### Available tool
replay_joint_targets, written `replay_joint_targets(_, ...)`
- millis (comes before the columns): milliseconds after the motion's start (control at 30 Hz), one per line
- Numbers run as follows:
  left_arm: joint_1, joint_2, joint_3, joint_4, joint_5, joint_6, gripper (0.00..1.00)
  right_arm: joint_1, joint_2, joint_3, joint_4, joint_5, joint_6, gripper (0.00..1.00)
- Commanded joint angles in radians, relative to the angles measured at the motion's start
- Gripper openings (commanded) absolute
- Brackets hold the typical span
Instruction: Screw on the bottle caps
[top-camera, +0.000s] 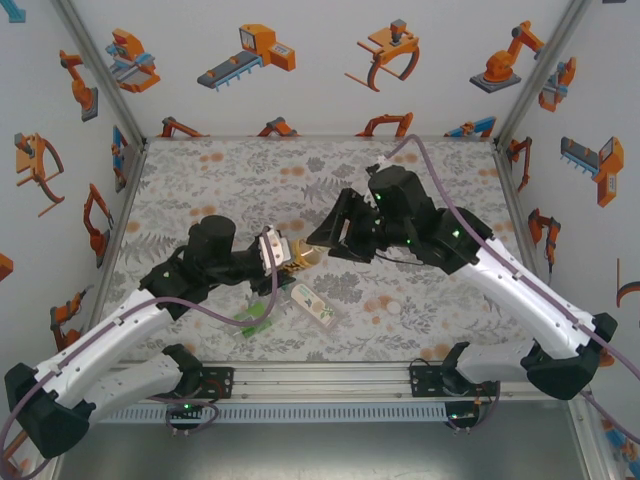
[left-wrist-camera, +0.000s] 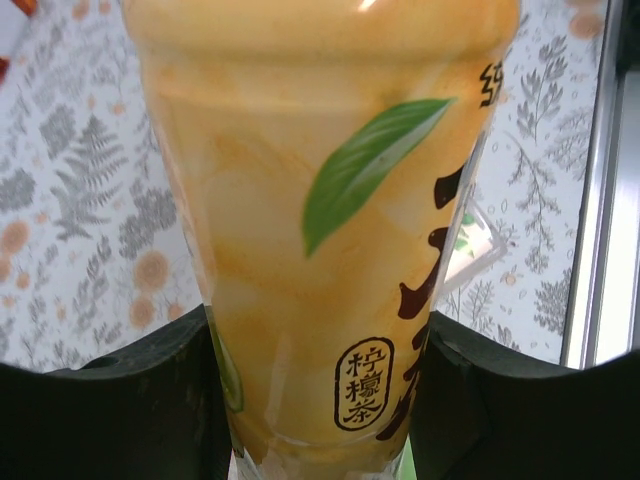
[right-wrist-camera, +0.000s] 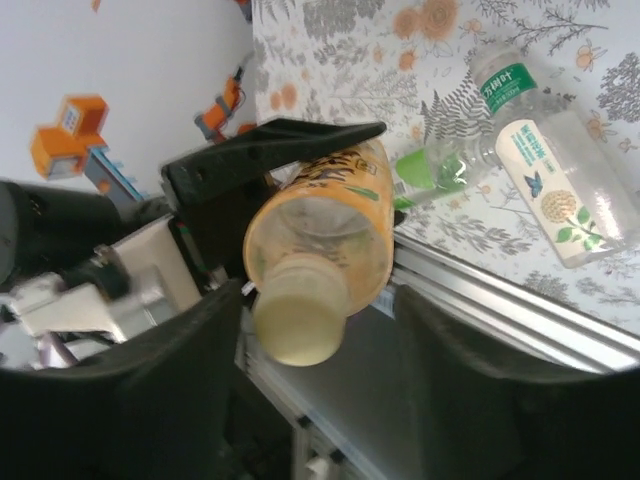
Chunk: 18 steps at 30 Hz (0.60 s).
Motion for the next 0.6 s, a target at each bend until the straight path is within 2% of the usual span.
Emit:
replay_joint_targets(0,-0.004,-0.014,0.038,0.055,0.074,0.027,0.00,-0.018,-0.032,0.104,-0.015,-0.020,-0.300,0.63)
replay_joint_targets(100,-0.004,-0.019,0.042,0.020,0.109,0.048,0.00,-0.020,-0.058,0.128,-0.014,-0.045,-0.598,0.64)
replay_joint_targets(233,-0.004,-0.019,0.059,-0.039,0.158,0.083,0.00,-0.020,-0.060,0.178,-0.038,-0.215,-0.993,0.64)
replay_joint_targets(333,-0.004,-0.016,0.077,-0.086,0.174,0.100,0.00,-0.020,-0.029,0.246,-0.149,-0.378,-1.307,0.64)
replay_joint_targets(467,-0.004,-0.019,0.084,-0.104,0.181,0.101,0.00,-0.018,0.022,0.316,-0.283,-0.451,-1.583,0.63)
replay_joint_targets(567,-0.004,-0.017,0.087,-0.107,0.182,0.095,0.00,-0.011,0.048,0.327,-0.283,-0.458,-1.652,0.61)
